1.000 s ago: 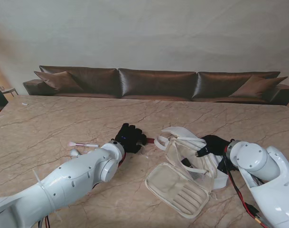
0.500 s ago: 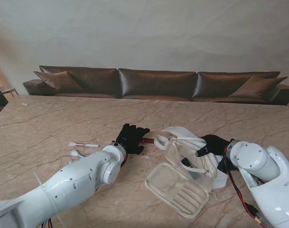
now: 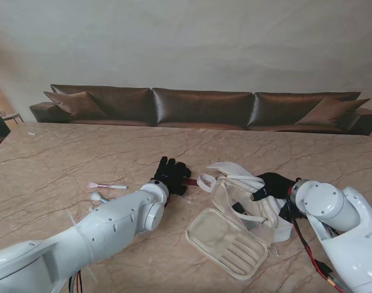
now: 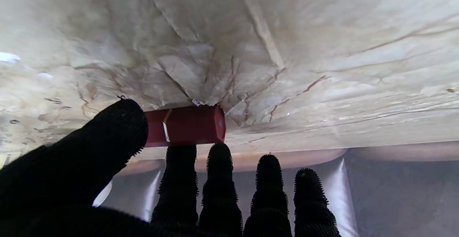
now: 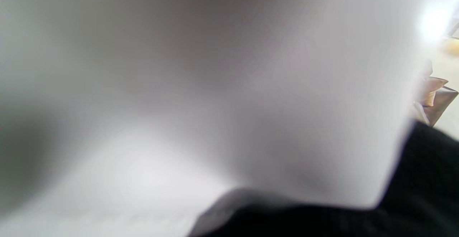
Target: Pack the cosmetics bag
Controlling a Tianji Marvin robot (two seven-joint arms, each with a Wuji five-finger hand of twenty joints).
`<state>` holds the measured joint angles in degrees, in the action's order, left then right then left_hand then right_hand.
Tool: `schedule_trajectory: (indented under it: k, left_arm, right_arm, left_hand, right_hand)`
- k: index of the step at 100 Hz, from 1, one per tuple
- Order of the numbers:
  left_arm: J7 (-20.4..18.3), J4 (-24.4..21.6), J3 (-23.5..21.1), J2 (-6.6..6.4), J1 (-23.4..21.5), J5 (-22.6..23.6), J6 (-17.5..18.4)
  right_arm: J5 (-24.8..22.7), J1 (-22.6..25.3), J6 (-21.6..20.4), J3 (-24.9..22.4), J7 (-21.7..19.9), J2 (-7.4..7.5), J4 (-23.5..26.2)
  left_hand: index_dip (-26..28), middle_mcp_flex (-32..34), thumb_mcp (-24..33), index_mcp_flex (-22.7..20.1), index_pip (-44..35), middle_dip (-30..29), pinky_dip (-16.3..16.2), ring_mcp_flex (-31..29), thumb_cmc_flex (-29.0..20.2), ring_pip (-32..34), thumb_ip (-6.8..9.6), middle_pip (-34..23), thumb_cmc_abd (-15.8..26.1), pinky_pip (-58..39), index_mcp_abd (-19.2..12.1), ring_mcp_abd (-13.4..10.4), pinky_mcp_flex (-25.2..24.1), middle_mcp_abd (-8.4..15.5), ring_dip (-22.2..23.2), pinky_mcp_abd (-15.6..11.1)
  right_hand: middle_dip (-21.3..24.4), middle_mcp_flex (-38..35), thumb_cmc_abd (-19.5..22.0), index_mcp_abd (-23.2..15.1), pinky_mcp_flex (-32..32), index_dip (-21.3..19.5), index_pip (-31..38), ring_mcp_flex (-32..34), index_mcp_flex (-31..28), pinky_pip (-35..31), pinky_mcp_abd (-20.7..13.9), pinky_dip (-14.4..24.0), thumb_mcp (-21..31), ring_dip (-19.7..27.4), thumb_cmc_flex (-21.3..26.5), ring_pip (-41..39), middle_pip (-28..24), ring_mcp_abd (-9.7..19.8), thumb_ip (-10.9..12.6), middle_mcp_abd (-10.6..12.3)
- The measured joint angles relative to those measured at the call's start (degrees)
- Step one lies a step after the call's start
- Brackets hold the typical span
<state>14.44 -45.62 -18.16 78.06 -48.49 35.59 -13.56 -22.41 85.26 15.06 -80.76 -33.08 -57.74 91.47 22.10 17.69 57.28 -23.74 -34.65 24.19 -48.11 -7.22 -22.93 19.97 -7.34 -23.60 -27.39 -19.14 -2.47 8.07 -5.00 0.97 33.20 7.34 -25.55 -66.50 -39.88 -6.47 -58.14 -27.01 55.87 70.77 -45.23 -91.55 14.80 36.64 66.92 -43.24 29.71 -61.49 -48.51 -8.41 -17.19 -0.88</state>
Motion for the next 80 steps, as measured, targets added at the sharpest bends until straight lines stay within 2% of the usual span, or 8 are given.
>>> schedule_trajectory:
  k: [4,11,17,24,41,56,65,80]
  left_arm:
    - [0.5,0.9,0.4,0.55,0.4,-0.3,0.0]
    - [0.9,2.1,0.7,1.39,0.9,-0.5,0.0]
    - [1.5,3.0,1.0,1.97,1.2,-0.5,0.0]
    - [1.9,3.4,1.6,2.21,1.6,-0.3,0.0]
    - [2.4,4.4,2.1,2.51,2.0,0.1,1.1]
    - [3.4,5.5,2.8,2.78,2.3,0.7,2.2]
    - [4.2,5.8,2.7,2.76,2.2,1.0,2.9]
    - [5.2,4.6,0.8,1.97,1.2,1.6,2.8]
  right_arm:
    - [0.1,0.0,0.0,0.0,0.0,0.00,0.0]
    - [0.2,-0.1,0.0,0.1,0.0,0.00,-0.2]
    - [0.2,-0.2,0.0,0.2,-0.1,0.01,-0.3]
    - [0.3,-0.2,0.1,0.2,-0.1,0.01,-0.3]
    - [0.5,-0.4,0.0,0.4,-0.2,0.02,-0.5]
    - [0.5,-0.5,0.0,0.5,-0.3,0.02,-0.6]
    - [0.5,-0.5,0.1,0.5,-0.4,0.02,-0.6]
    - [0.5,-0.4,0.4,0.6,-0.4,0.03,-0.6]
  left_hand:
    - [1.4,1.2,0.0,0.0,-2.4,0.0,0.0,-0.5,-1.5,0.3,0.00,0.1,-1.0,-0.4,-0.3,0.0,0.0,-0.1,0.0,0.2]
    - [1.5,3.2,-0.9,-1.1,-10.1,0.0,0.0,-1.4,-6.3,1.6,-4.03,-0.4,-4.3,-2.2,-3.8,0.1,0.1,-0.1,0.2,0.4]
    - [1.6,5.9,-2.2,-3.3,-18.4,0.5,0.7,-3.3,-10.3,2.1,-4.06,-1.1,-4.9,-4.6,-7.3,0.3,0.4,-0.1,0.2,0.9]
    - [1.6,8.7,-2.3,-5.9,-22.9,0.8,3.0,-4.4,-10.8,2.9,-4.73,-2.0,-6.5,-7.3,-9.2,0.3,0.7,-0.1,0.6,1.3]
    - [1.6,13.1,-2.4,-7.7,-25.3,0.9,6.2,-8.0,-11.3,3.9,-5.46,-3.3,-8.4,-13.2,-9.9,0.4,1.4,0.7,0.8,1.8]
    - [8.5,20.1,-1.3,-7.7,-23.6,3.4,9.4,-12.4,-11.2,5.7,-6.07,-5.2,-8.4,-20.3,-9.9,0.3,1.4,3.8,2.2,1.9]
    - [13.5,23.2,-1.0,-7.8,-21.6,9.8,10.3,-17.0,-11.2,7.7,-6.18,-3.6,-8.4,-26.1,-9.8,-0.9,1.4,5.6,3.8,1.8]
    - [15.7,32.7,-0.9,-9.0,-20.0,19.2,10.9,-22.9,-11.2,11.0,-6.22,0.4,-9.1,-33.0,-9.8,-1.6,1.5,7.4,8.2,1.3]
  right_hand:
    - [0.0,0.0,0.0,0.0,0.0,0.0,0.0,0.0,0.0,0.0,0.0,0.0,0.0,0.0,0.0,0.0,0.0,0.0,0.0,0.0]
    - [0.0,0.0,0.0,0.0,0.0,0.0,0.0,0.0,0.0,0.0,0.0,0.0,0.0,0.0,0.0,0.0,0.0,0.0,0.0,0.0]
    - [0.0,0.0,0.0,0.0,0.0,0.0,0.0,0.0,0.0,0.0,0.0,0.0,0.0,0.0,0.0,0.0,0.0,0.0,0.0,0.0]
    - [0.0,0.0,0.0,0.0,0.0,0.0,0.0,0.0,0.0,0.0,0.0,0.0,0.0,0.0,0.0,0.0,0.0,0.0,0.0,0.0]
    - [0.0,0.0,0.0,0.0,0.0,0.0,0.0,0.0,0.0,0.0,0.0,0.0,0.0,0.0,0.0,0.0,0.0,0.0,0.0,0.0]
    - [0.0,0.0,0.0,0.0,0.0,0.0,0.0,0.0,0.0,0.0,0.0,0.0,0.0,0.0,0.0,0.0,0.0,0.0,0.0,0.0]
    - [0.0,0.0,0.0,0.0,0.0,0.0,0.0,0.0,0.0,0.0,0.0,0.0,0.0,0.0,0.0,0.0,0.0,0.0,0.0,0.0]
    - [0.0,0.0,0.0,0.0,0.0,0.0,0.0,0.0,0.0,0.0,0.0,0.0,0.0,0.0,0.0,0.0,0.0,0.0,0.0,0.0]
